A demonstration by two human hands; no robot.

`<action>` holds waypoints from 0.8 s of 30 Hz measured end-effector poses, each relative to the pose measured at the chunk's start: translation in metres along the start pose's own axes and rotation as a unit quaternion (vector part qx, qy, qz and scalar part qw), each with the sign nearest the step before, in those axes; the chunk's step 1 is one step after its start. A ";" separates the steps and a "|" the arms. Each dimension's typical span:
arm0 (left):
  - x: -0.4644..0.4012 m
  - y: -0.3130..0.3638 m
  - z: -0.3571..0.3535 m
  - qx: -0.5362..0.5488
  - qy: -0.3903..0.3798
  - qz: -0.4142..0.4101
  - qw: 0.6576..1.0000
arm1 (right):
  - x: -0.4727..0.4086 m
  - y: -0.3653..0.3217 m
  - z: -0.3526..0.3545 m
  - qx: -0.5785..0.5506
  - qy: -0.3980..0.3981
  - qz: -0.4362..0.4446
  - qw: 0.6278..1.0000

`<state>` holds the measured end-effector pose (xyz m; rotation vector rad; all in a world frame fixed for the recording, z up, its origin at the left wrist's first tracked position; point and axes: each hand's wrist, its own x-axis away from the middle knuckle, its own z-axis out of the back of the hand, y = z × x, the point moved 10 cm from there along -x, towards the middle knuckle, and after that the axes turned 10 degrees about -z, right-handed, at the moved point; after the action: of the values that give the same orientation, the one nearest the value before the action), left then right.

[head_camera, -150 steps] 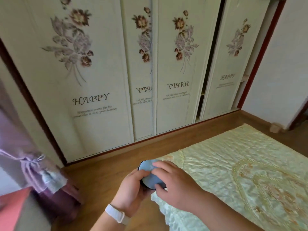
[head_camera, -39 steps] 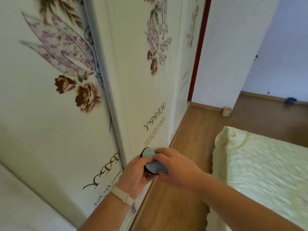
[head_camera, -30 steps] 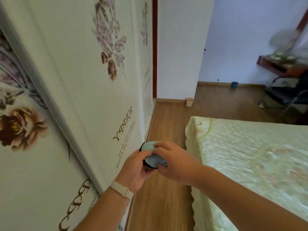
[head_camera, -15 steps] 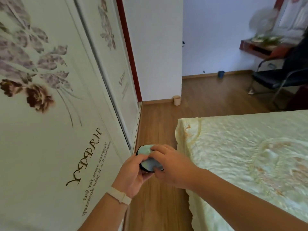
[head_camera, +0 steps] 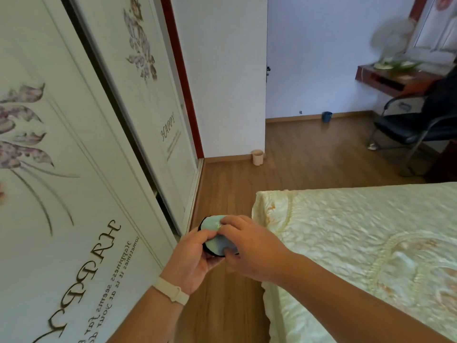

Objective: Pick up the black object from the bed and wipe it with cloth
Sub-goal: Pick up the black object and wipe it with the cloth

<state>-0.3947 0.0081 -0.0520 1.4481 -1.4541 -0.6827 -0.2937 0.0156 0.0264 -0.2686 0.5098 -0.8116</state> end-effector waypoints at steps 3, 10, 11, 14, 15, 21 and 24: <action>-0.029 0.001 -0.001 0.005 0.001 0.004 1.000 | -0.021 0.019 -0.003 0.013 0.002 -0.012 1.000; -0.117 0.020 -0.001 0.006 -0.032 0.016 0.999 | -0.096 0.063 -0.016 0.034 0.002 -0.033 0.999; -0.131 0.027 0.003 0.002 -0.032 0.015 0.999 | -0.111 0.067 -0.019 0.034 -0.003 -0.034 0.999; -0.176 0.050 0.022 0.000 -0.019 0.014 1.000 | -0.163 0.071 -0.030 0.038 -0.021 -0.026 0.999; -0.191 0.058 0.030 0.001 -0.014 0.015 1.000 | -0.181 0.071 -0.034 0.044 -0.023 -0.018 0.999; -0.282 0.095 0.056 -0.006 -0.047 0.016 0.999 | -0.264 0.089 -0.055 0.051 0.001 -0.039 0.998; -0.308 0.088 0.050 0.001 -0.056 0.040 0.998 | -0.279 0.109 -0.062 0.059 -0.005 -0.055 0.997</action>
<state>-0.5208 0.3063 -0.0641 1.3633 -1.5894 -0.7219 -0.4205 0.2943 0.0207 -0.1927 0.4395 -0.9432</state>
